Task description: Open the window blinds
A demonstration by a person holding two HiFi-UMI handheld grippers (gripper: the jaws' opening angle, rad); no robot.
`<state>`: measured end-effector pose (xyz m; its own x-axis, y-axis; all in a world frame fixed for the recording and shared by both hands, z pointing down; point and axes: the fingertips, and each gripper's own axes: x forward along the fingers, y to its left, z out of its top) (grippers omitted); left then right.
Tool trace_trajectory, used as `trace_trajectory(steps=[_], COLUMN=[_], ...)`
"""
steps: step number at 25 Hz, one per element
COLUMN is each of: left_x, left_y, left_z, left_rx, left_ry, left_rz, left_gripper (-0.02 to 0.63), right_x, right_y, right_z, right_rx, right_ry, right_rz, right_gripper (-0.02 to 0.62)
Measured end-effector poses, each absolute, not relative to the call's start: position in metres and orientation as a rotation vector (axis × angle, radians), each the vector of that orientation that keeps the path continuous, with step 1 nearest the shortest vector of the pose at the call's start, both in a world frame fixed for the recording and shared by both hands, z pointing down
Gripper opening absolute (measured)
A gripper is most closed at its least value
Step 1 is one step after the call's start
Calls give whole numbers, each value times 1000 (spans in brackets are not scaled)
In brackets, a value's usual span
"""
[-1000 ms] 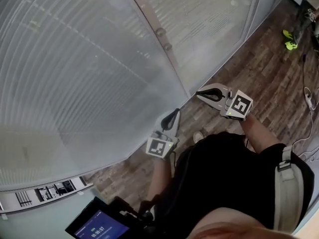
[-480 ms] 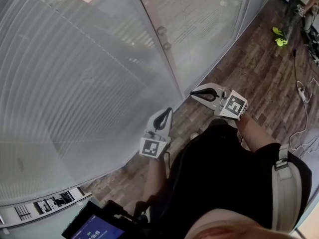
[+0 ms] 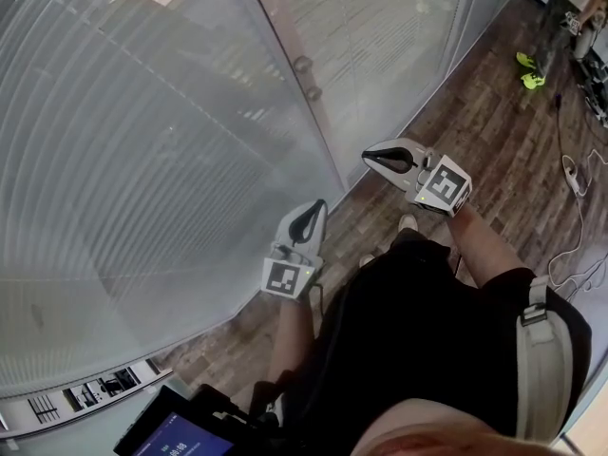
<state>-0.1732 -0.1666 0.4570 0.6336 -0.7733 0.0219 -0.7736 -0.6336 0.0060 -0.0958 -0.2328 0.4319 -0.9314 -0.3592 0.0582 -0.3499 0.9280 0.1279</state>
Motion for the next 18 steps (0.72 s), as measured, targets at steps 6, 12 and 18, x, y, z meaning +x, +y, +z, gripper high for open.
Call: trace_trajectory(steps=[6,12,18], left_x=[-170,-185,-189], left_y=[-161,-164,-168], left_z=[460,462,466], left_rx=[2822,2806,2808], left_ry=[-1321,-1370,-1367], left_rz=[17,16,5], left_gripper=[3,3,3], right_x=[-89,-93,-109], right_y=[-260,-294,-326], right_z=[424,402,381], right_rx=[701,778,779], right_ry=[-2880,-2714,-2456], right_rz=[-324,-583,-879], right_gripper=[26,80,147])
